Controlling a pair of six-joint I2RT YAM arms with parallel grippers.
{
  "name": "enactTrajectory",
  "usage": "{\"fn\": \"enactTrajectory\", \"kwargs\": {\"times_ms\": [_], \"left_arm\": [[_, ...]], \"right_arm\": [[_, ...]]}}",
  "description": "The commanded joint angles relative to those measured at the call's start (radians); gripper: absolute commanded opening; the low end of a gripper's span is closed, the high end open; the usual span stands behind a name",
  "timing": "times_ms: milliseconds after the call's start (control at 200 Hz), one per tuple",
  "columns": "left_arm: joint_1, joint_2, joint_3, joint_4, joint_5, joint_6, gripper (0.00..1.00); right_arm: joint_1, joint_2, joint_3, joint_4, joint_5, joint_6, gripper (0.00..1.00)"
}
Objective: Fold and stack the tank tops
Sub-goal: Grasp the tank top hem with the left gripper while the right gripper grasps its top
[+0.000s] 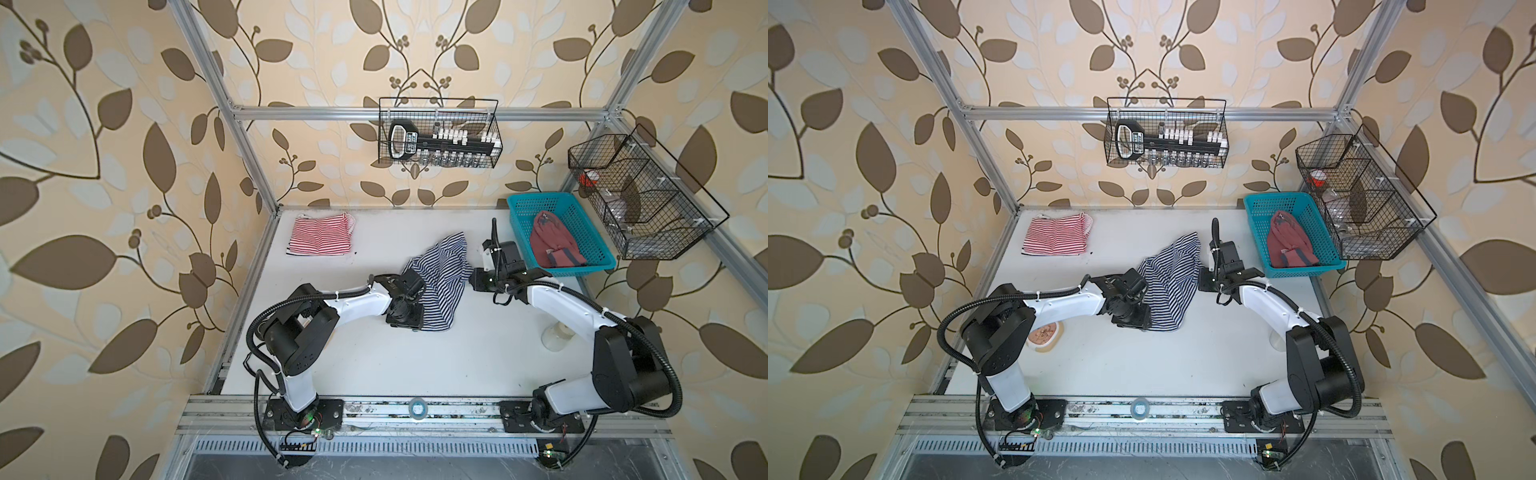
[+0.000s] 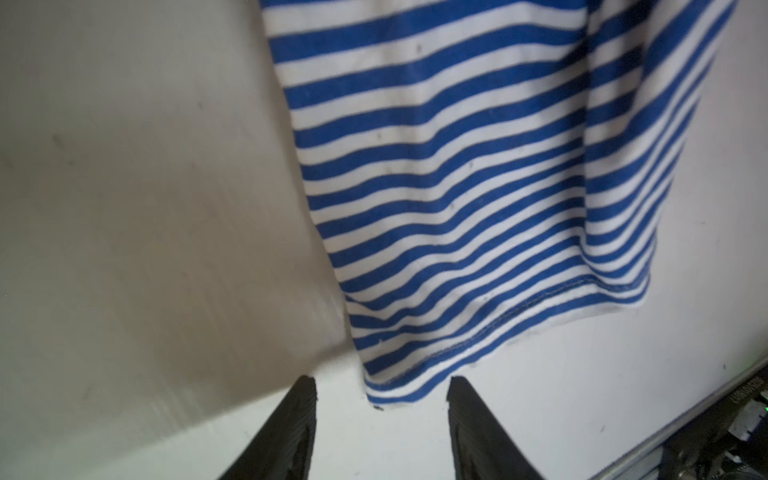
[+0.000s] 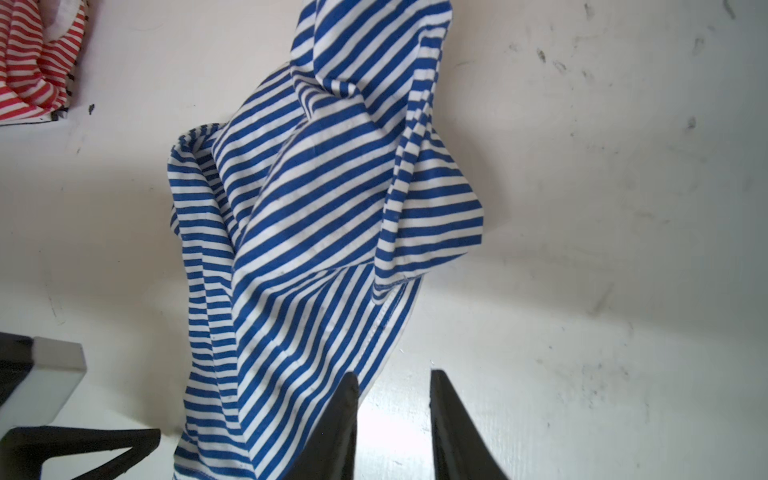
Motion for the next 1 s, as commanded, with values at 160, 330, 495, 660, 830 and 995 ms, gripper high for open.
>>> {"fn": "enactTrajectory", "kwargs": {"times_ms": [160,330,495,660,830,995], "left_arm": [[-0.004,0.037,0.052,-0.016,0.016,-0.02,0.48],[-0.004,0.055,0.061,-0.021,0.02,-0.022,0.44],[-0.004,0.071,0.063,-0.024,0.029,-0.022,0.39],[-0.004,0.077,0.063,-0.031,0.031,-0.021,0.33],[-0.004,0.079,0.067,-0.038,0.032,-0.017,0.26],[-0.004,0.077,0.073,-0.047,0.03,-0.013,0.19]], "right_arm": [[0.001,0.12,0.029,0.072,-0.074,0.013,0.32],[0.001,0.157,0.058,0.09,-0.083,0.017,0.34],[0.0,0.202,0.089,0.1,-0.085,0.018,0.36],[0.0,0.25,0.123,0.099,-0.075,0.013,0.37],[0.001,0.279,0.155,0.076,-0.038,0.007,0.35],[0.0,0.288,0.165,0.058,-0.001,0.001,0.26]]}}
